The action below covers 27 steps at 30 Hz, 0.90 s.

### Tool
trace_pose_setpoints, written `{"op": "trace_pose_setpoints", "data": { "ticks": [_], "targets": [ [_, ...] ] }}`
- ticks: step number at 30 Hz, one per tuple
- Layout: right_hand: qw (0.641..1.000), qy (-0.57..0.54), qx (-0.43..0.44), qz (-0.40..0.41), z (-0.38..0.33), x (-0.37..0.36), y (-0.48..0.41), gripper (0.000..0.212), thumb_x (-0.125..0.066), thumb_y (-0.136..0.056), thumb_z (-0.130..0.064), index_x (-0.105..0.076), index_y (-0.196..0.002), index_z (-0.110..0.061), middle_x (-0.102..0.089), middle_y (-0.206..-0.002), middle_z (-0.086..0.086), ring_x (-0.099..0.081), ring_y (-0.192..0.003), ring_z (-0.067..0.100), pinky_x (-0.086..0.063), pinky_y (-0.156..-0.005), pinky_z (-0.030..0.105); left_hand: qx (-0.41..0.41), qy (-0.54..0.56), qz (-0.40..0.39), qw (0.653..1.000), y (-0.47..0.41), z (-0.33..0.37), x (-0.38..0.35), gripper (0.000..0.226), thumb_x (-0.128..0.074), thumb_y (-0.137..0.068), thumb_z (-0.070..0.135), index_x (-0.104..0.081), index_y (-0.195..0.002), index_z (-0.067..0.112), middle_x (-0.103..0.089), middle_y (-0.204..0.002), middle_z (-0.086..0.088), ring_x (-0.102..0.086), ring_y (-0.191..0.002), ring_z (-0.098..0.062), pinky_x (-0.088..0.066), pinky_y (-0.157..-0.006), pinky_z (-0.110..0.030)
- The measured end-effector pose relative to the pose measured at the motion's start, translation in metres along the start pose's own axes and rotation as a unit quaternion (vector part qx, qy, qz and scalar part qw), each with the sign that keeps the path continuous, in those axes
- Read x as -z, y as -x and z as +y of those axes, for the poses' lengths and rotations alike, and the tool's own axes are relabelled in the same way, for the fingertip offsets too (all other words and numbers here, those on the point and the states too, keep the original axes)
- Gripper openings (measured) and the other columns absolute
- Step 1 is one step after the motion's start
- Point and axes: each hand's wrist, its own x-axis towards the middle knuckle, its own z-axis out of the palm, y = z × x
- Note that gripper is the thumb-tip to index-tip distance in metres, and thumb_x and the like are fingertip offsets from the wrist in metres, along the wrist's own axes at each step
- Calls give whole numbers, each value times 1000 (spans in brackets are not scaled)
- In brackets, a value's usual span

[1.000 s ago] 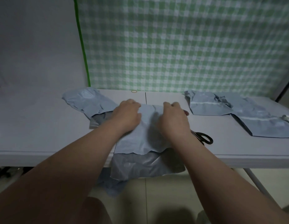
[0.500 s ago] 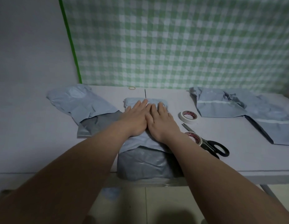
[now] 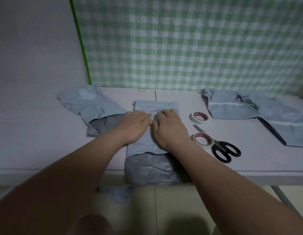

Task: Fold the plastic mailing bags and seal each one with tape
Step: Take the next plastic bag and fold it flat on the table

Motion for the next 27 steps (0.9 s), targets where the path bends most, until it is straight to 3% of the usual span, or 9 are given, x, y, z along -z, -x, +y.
{"op": "trace_pose_setpoints", "data": {
  "ticks": [3,6,9,12,15,17,19,23,27],
  "targets": [
    [995,-18,9,-98,2,-8,-2,47,-28,-100,-35,-40,-135,-7,-36,-145,13,-32,-132,31,-24,-107,41,53,-20,-40,998,2,-19,0,56,-16,-100,52,-5,-152,34,5,-161,2,1,-147,-21,0,-119,-40],
    [994,3,-16,-106,6,-12,-3,51,-24,-98,-44,-33,-138,-12,-28,-150,7,-26,-134,29,-22,-106,43,86,-31,-70,993,8,-35,3,62,-13,-96,61,5,-151,37,10,-160,4,6,-147,-20,0,-118,-42],
    [989,12,-47,-141,1,-13,-1,60,-21,-97,-49,-21,-147,-16,-16,-157,6,-17,-141,30,-17,-113,46,98,-38,-62,993,13,-43,10,63,-15,-94,63,-9,-151,37,-3,-161,0,-5,-147,-23,-10,-118,-45],
    [992,6,-48,-119,0,-6,-2,50,-26,-96,-45,-42,-132,-13,-39,-143,10,-35,-130,32,-29,-104,45,120,-87,39,988,12,-24,16,51,-30,-97,49,-47,-133,17,-45,-136,-14,-44,-123,-31,-39,-98,-40],
    [996,-22,-59,-55,8,0,-8,33,-34,-96,-30,-59,-103,-10,-58,-115,11,-53,-106,32,-40,-81,36,43,-89,144,985,3,6,17,31,-42,-95,22,-56,-120,9,-53,-121,-14,-52,-112,-32,-42,-90,-39],
    [999,-22,-28,-16,14,-3,-8,35,-32,-95,-27,-59,-103,-6,-54,-113,13,-51,-104,33,-42,-82,37,-35,-4,118,992,-3,20,11,32,-41,-96,12,-53,-125,6,-53,-129,-15,-49,-119,-32,-36,-97,-37],
    [999,-24,6,-32,14,-8,-5,59,-14,-88,-37,-53,-118,-5,-46,-126,16,-46,-112,33,-39,-92,42,-74,63,57,994,-5,27,3,30,-37,-99,13,-50,-124,4,-53,-129,-15,-47,-121,-31,-32,-98,-34],
    [996,7,-11,-87,22,-16,-5,87,8,-75,-48,-34,-140,-8,-28,-151,13,-31,-134,31,-26,-109,43,-22,5,-43,999,-6,23,-7,50,-15,-104,35,-19,-151,17,-15,-159,-1,-13,-146,-23,-12,-117,-37],
    [993,2,-79,-89,22,-12,0,60,-22,-97,-45,-30,-142,-6,-20,-154,16,-22,-140,30,-21,-112,42,25,-49,-58,997,-4,16,-8,55,-8,-101,47,-4,-153,29,8,-161,2,4,-148,-21,-1,-119,-40]
  ]
}}
